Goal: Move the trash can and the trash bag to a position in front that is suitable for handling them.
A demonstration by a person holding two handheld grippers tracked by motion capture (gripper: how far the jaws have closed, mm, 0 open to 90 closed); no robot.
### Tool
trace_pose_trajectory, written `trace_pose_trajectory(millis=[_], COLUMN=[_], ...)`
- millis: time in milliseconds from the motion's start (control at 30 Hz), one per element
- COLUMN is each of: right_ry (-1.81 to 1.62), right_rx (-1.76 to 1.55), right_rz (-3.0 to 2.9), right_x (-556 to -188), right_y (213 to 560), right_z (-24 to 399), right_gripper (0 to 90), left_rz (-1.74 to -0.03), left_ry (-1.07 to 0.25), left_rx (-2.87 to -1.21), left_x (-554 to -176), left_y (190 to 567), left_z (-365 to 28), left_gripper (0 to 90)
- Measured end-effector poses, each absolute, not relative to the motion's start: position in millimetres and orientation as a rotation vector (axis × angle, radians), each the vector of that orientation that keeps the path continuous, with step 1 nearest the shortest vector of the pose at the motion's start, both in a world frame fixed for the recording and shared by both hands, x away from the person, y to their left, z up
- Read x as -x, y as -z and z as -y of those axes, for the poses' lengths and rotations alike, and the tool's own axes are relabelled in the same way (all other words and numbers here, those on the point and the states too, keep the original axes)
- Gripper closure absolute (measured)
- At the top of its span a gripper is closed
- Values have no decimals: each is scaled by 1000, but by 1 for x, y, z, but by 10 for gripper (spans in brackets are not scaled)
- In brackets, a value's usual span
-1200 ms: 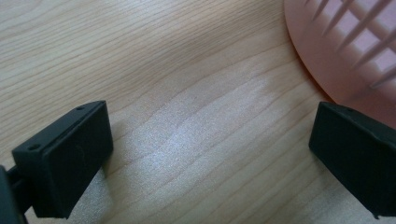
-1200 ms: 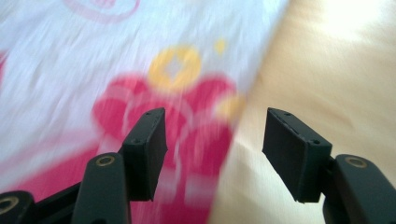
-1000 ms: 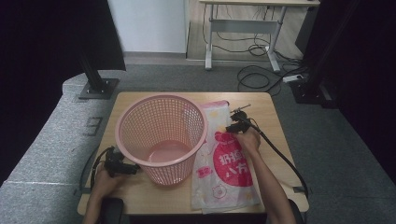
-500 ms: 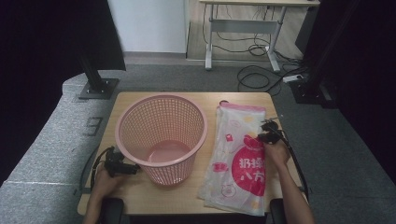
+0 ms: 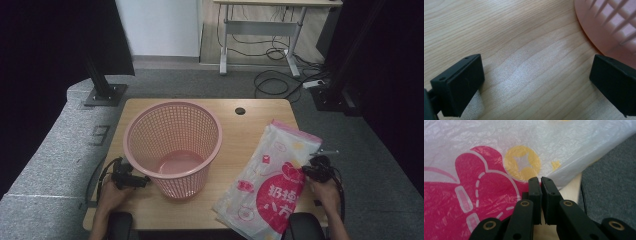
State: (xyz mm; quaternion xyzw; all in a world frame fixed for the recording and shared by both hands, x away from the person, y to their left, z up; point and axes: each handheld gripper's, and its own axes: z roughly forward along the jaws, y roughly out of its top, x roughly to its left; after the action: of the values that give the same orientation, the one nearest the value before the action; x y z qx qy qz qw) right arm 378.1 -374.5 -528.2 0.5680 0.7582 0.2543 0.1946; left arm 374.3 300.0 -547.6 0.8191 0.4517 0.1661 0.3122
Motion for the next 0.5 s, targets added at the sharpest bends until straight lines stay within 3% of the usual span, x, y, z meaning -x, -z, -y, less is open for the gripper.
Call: trace_pose_trajectory(millis=[67, 133, 200, 333, 500], right_ry=[-710, -717, -740, -828, -902], right_rx=[-1592, -1585, -1563, -1514, -1421], right_rz=[-2127, -2125, -2100, -2086, -2075], right_x=[-370, -366, -365, -367, -363], right_y=[529, 527, 523, 516, 510], right_z=[377, 378, 376, 371, 359], right_gripper=[840, 760, 557, 240, 54], left_rz=[-1191, -1187, -1174, -1156, -1065], left_ry=[-426, -414, -404, -412, -419], left_rx=[-2174, -2188, -2209, -2169, -2132], left_x=[-375, -374, -371, -358, -332], left_y=[547, 546, 543, 531, 517], left_z=[-300, -300, -302, -309, -310], left_gripper=[0, 0, 0, 0, 0])
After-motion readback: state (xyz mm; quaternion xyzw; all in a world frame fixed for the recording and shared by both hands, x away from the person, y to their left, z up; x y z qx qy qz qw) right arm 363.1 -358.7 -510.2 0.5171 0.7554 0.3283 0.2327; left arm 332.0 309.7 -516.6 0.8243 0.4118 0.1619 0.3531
